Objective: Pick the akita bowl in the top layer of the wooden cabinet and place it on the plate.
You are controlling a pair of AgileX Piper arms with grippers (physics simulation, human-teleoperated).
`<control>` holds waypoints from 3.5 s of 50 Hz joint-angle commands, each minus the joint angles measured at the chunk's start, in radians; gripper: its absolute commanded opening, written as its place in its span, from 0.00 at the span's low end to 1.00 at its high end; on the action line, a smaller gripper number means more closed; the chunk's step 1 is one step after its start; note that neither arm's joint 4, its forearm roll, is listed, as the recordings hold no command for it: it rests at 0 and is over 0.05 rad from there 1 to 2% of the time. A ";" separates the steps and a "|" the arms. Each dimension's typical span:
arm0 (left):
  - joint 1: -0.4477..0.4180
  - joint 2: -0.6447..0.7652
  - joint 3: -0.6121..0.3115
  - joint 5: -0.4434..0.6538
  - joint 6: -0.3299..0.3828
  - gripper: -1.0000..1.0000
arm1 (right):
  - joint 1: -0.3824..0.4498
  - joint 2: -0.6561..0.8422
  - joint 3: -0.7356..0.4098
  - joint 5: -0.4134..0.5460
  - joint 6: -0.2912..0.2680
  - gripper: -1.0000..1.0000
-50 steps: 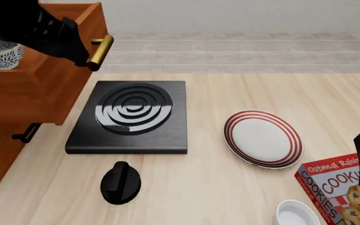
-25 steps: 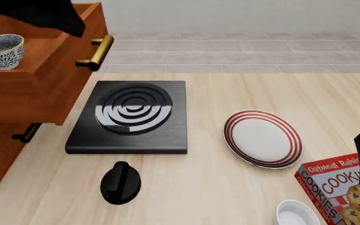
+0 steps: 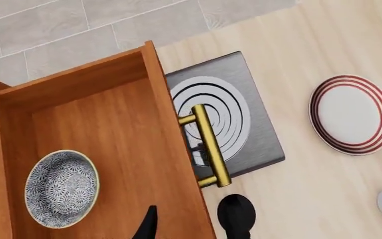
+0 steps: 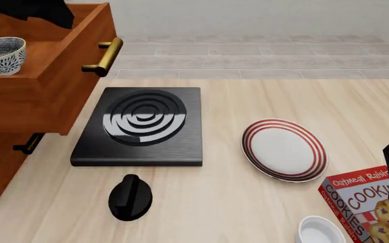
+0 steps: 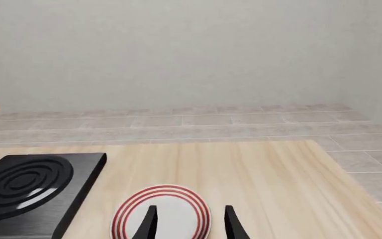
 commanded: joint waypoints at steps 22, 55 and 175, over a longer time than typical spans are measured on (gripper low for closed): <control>0.145 0.066 0.005 0.000 0.035 1.00 | 0.000 0.000 0.001 0.001 -0.005 1.00; 0.280 0.146 -0.020 0.000 0.097 1.00 | -0.001 0.000 0.001 0.002 -0.006 1.00; 0.356 0.285 -0.047 0.000 0.084 1.00 | -0.004 0.000 0.003 0.006 -0.004 1.00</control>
